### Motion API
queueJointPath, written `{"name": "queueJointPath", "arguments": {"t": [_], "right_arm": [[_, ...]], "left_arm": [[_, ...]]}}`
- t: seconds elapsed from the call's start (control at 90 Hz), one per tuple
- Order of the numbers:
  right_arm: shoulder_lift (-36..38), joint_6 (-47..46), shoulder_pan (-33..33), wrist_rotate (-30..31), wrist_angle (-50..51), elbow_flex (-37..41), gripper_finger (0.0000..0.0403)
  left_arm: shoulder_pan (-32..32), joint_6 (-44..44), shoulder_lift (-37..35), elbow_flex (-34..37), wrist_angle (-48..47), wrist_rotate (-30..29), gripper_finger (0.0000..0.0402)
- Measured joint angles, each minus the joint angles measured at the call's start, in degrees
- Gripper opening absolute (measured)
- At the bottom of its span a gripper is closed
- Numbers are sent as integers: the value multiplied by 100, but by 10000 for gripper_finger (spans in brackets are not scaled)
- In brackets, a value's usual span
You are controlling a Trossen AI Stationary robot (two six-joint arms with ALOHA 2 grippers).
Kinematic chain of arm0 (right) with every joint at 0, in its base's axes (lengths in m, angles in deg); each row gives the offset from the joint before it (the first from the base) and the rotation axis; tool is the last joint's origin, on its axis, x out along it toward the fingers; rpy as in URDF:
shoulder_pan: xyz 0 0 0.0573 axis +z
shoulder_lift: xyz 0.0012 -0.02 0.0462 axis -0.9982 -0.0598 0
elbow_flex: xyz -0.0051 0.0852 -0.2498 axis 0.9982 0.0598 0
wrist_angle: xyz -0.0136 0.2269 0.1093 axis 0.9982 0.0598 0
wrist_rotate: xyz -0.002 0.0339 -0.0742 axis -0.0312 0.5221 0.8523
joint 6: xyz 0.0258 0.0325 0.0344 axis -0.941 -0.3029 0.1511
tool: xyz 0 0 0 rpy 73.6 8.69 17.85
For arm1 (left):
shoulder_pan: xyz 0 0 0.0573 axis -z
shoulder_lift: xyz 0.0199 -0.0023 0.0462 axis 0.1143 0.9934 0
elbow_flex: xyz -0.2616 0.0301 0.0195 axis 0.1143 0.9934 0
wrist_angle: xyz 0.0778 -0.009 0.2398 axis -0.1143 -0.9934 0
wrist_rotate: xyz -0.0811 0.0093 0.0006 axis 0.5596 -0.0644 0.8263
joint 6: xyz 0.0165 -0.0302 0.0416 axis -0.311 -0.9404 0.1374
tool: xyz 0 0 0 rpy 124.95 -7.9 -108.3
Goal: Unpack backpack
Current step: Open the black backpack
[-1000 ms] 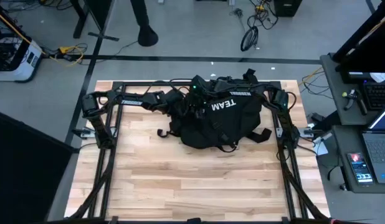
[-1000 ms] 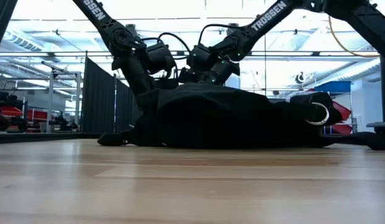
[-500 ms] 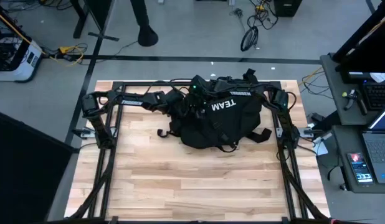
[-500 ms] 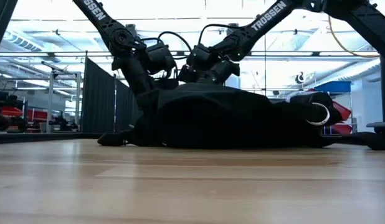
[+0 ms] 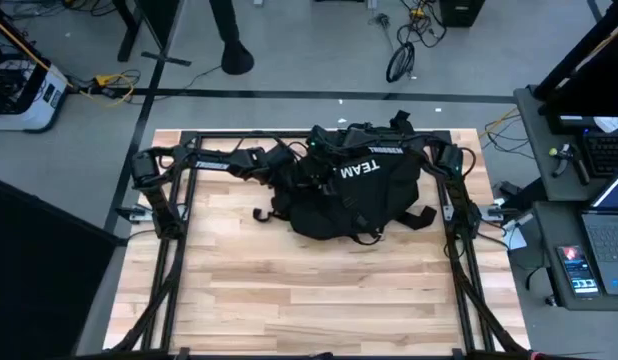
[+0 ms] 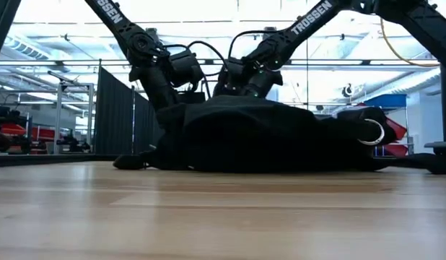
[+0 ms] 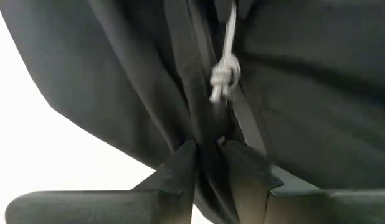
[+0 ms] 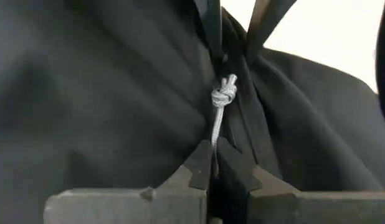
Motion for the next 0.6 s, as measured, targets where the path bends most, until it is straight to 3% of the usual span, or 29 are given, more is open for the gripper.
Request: {"name": "queueJointPath", "arguments": {"t": [0.178,0.6], "right_arm": [[283,173,-162,359,200,7,0],[831,527,-827,1148,1069,17,0]], "left_arm": [[22,0,-7,-13,-153,-54,6],[267,-124,-17,-9,-844,-360,0]]}}
